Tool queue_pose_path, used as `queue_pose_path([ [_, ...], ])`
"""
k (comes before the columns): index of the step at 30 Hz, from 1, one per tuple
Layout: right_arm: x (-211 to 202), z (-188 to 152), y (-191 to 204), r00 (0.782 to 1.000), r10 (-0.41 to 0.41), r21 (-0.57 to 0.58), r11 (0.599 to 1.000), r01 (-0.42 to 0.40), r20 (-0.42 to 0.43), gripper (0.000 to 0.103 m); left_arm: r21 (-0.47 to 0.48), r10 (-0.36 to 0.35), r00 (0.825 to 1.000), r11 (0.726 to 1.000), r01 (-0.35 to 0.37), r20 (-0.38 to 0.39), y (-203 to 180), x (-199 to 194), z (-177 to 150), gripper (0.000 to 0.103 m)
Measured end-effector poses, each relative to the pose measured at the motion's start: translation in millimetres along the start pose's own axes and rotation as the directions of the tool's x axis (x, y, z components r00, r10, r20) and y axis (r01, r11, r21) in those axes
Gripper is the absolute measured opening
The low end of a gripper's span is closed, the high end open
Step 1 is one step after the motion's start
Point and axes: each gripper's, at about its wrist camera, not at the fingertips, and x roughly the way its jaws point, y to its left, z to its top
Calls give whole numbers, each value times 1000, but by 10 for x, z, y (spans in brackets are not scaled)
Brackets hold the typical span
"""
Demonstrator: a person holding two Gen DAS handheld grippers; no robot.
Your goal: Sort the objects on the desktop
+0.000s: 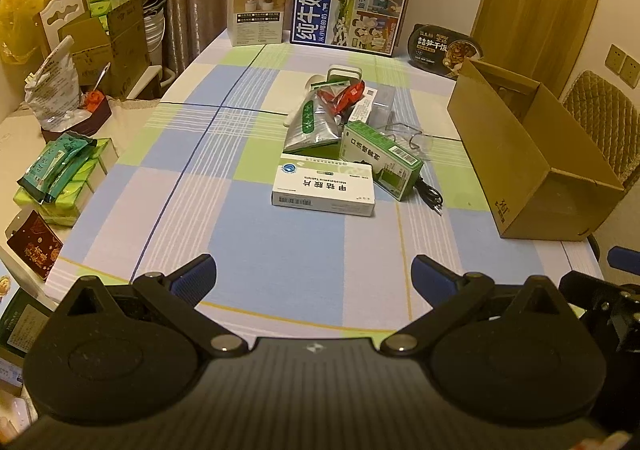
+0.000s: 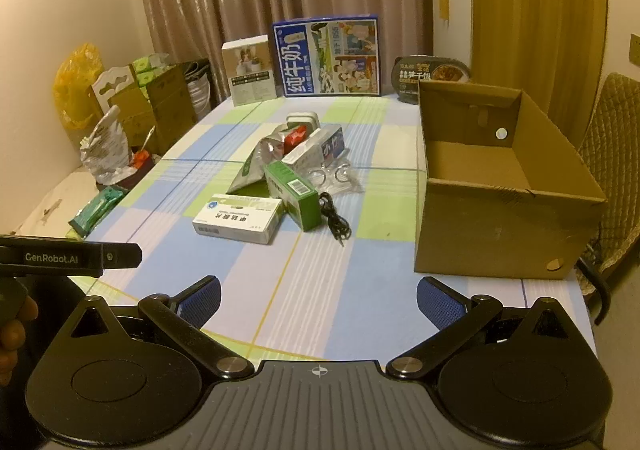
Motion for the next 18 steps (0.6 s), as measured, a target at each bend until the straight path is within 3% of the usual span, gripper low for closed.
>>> queue_pose_path([
  [18, 8, -23, 4, 1000, -1, 2, 1000, 1, -4, 101, 0, -1, 1000, 1000, 1, -7, -10, 14, -21, 102],
])
